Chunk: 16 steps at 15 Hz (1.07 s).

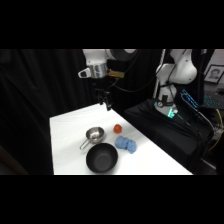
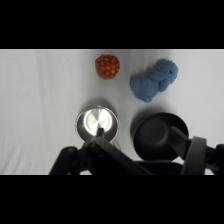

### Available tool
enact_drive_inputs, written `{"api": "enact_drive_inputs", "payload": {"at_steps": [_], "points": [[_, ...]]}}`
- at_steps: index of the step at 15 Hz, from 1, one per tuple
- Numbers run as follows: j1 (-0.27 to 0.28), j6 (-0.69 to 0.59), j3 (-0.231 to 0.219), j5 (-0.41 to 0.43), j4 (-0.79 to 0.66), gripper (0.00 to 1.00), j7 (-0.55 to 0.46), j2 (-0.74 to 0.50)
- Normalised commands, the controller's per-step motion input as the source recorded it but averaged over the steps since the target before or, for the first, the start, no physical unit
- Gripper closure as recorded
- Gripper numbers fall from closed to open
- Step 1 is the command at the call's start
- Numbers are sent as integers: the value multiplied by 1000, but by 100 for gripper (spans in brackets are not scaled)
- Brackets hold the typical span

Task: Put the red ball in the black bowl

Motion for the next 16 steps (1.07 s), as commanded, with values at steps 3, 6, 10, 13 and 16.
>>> {"api": "enact_drive_inputs", "payload": {"at_steps": [3,6,10,13,16], "points": [[-30,48,6,-15,-30,0,32,-36],[-42,172,-8,-28,-155,0,27,-145],[-53,248,-25,-16,-264,0,5,-172],[-48,325,-32,8,-320,0,-15,-139],[-44,356,-35,43,-304,0,-42,-102]]}}
